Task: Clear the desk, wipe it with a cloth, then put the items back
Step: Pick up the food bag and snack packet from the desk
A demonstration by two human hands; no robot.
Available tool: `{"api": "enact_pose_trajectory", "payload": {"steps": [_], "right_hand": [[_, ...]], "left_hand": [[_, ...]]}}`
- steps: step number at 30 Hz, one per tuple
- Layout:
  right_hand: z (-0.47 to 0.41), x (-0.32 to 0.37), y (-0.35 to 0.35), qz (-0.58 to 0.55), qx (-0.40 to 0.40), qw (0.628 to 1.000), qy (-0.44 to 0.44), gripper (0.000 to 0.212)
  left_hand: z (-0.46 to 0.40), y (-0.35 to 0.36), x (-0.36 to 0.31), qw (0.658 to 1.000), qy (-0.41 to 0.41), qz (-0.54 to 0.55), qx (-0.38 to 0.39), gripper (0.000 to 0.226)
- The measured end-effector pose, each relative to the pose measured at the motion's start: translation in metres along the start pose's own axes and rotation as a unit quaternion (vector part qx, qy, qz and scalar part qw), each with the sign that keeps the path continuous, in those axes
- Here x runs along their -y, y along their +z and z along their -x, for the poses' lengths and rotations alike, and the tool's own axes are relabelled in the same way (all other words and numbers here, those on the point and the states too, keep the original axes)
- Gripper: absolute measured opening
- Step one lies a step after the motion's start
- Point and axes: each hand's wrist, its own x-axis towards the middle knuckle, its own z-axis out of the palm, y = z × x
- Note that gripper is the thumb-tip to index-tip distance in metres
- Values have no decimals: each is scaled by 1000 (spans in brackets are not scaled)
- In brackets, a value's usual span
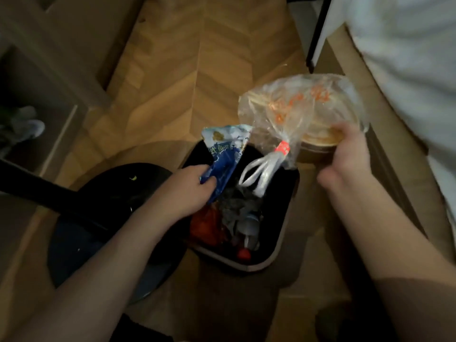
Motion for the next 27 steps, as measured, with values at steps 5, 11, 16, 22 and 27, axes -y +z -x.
{"api": "enact_pose_trajectory", "payload": {"steps": [5,11,16,22,27], "right_hand": [[11,6,-4,50,43,998,-19,65],[25,27,-19,97,154,983,5,20],[30,34,-29,115,175,978,22,23],[18,33,-29,180,236,955,3,29],[21,19,-10,205,290,934,-23,60]], "left_hand": [[6,14,15,994,-20,-83,66,24],[-22,34,32,994,14,-112,1,21],[-28,61,25,969,24,-209,129,54],[-36,32,20,962,-28,-168,212,65],[-9,-17,15,954,-74,283,-68,32]]}}
